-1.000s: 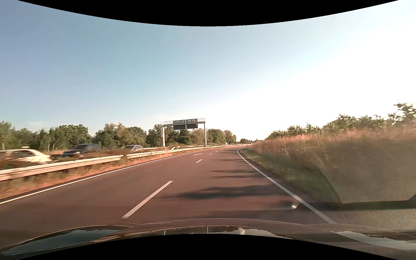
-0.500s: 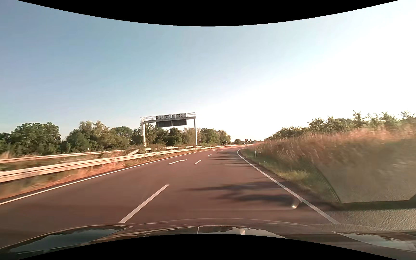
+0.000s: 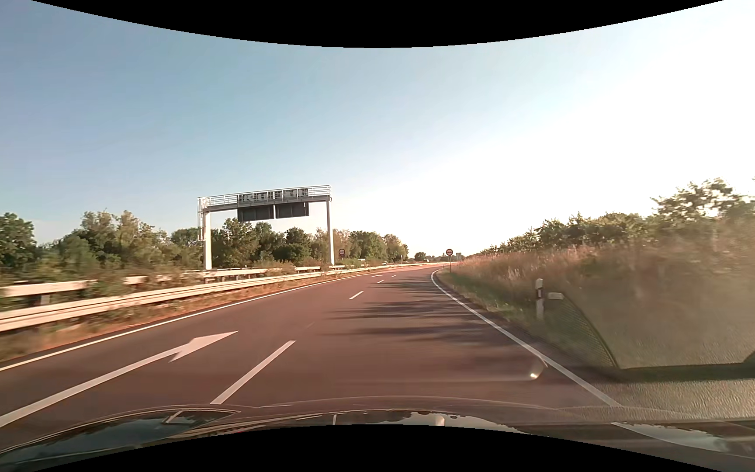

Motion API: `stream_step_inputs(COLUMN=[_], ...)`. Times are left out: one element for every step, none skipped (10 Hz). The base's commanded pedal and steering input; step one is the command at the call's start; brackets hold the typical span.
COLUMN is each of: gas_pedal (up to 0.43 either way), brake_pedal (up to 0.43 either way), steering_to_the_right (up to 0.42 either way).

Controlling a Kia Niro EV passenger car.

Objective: Follow the waypoints while adhering to traffic rules and regulations

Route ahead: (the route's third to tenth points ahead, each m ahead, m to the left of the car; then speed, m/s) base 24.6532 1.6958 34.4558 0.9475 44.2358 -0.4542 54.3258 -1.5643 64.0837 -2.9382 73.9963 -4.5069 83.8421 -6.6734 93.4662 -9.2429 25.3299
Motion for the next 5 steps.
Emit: stream_step_inputs(gas_pedal=[0.228,0.228,0.228,0.228,0.228], brake_pedal=[0.0,0.0,0.0,0.0,0.0], steering_to_the_right=[0.015,0.015,0.015,0.015,0.015])
